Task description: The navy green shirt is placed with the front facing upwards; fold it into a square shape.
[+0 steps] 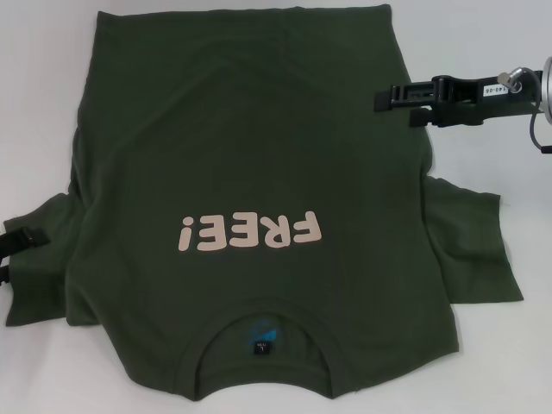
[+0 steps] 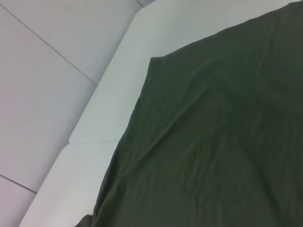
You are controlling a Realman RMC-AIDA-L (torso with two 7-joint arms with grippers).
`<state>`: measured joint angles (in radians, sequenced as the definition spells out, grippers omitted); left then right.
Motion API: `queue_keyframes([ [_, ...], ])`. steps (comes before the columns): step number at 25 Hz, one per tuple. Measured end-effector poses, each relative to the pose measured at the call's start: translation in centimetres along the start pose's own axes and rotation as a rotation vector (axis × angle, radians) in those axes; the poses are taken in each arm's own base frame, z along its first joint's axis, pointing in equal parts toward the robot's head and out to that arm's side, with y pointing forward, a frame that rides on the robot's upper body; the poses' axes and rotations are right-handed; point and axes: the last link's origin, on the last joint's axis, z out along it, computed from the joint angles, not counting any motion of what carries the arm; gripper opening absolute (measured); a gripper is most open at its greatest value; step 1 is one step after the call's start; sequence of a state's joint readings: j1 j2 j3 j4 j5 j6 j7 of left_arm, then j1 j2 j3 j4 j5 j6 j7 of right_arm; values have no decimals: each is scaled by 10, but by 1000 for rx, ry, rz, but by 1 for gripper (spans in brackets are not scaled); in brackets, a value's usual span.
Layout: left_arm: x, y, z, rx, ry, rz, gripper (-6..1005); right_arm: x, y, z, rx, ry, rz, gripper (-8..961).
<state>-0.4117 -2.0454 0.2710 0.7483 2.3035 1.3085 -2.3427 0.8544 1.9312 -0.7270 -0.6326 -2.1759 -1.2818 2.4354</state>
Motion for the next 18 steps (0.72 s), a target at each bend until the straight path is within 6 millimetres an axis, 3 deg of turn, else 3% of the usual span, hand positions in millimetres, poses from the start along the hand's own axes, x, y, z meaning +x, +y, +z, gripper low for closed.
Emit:
queue_keyframes([
  [5, 0, 5, 5, 2, -25, 31, 930, 0, -1, 0, 2, -2, 1, 932],
  [18, 7, 8, 2, 13, -15, 84, 616, -1, -1, -1, 2, -8, 5, 928],
])
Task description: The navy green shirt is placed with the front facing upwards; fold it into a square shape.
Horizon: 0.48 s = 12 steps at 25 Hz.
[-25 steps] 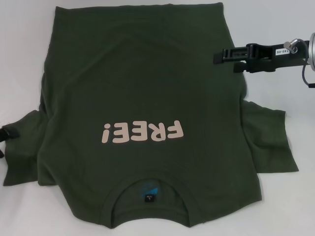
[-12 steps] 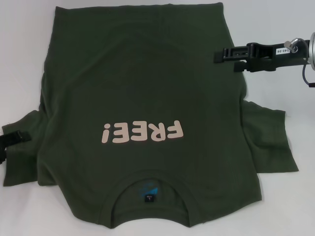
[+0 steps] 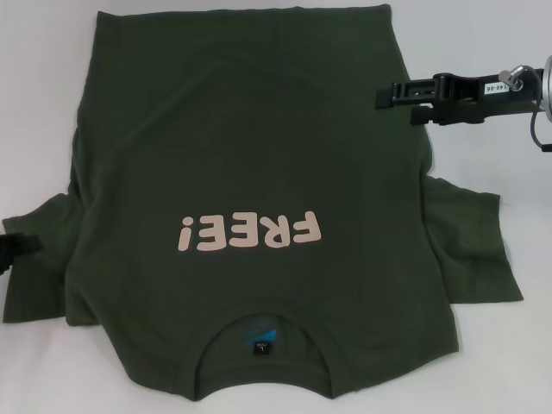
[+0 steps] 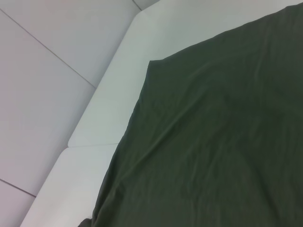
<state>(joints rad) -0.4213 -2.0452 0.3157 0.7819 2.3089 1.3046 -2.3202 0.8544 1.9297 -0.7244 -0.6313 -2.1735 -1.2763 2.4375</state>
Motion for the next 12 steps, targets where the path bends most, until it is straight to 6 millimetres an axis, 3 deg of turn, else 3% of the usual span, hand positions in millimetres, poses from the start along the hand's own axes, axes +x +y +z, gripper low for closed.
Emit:
queue_keyframes([
  [3, 0, -1, 1, 11, -8, 9, 554, 0, 0, 0, 0, -1, 2, 927],
  [6, -1, -1, 1, 18, -16, 16, 320, 0, 0, 0, 0, -2, 3, 926],
  [12, 4, 0, -2, 59, -41, 93, 112, -1, -1, -2, -1, -8, 8, 924],
])
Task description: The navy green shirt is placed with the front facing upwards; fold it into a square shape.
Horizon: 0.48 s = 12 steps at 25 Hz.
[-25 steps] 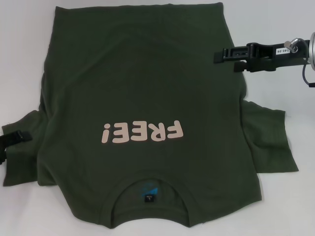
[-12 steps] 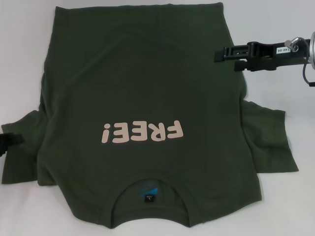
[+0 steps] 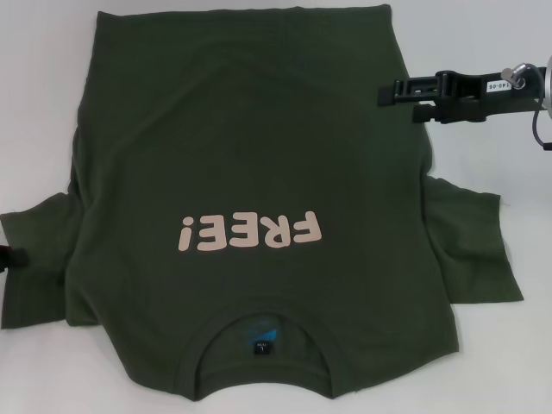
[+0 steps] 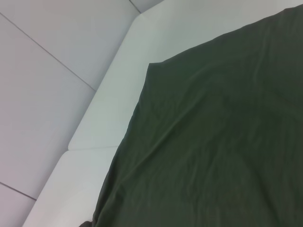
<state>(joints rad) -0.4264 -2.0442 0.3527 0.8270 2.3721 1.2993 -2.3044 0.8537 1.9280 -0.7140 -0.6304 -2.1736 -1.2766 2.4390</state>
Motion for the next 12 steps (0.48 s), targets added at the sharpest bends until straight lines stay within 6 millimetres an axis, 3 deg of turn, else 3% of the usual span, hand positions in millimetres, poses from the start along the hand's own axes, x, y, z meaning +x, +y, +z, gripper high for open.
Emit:
queue_keyframes([
  [5, 8, 6, -2, 60, -51, 116, 2, 1, -3, -2, 4, -4, 7, 923],
  [12, 28, 21, -7, 168, -77, 261, 3, 2, -5, -4, 2, -11, 18, 921],
])
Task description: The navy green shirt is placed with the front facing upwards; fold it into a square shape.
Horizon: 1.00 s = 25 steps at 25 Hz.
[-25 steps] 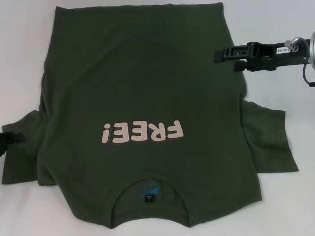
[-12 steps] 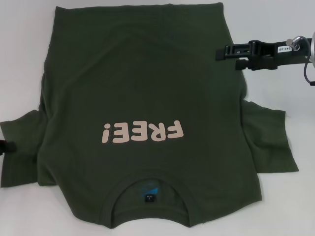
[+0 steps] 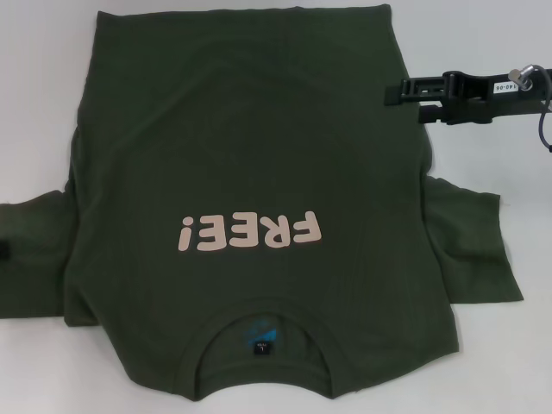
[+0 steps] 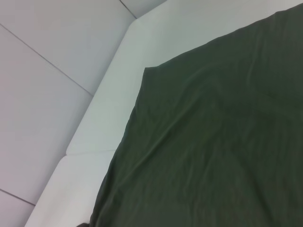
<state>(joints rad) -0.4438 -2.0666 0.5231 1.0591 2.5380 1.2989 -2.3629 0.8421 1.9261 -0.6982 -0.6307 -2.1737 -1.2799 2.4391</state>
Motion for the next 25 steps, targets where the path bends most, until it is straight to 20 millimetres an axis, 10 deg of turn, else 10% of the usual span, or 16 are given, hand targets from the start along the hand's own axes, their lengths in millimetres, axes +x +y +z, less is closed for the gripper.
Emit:
queue_keyframes([
  [25, 72, 22, -24, 203, -121, 271, 3, -1, -2, -4, 5, 2, 10, 913],
])
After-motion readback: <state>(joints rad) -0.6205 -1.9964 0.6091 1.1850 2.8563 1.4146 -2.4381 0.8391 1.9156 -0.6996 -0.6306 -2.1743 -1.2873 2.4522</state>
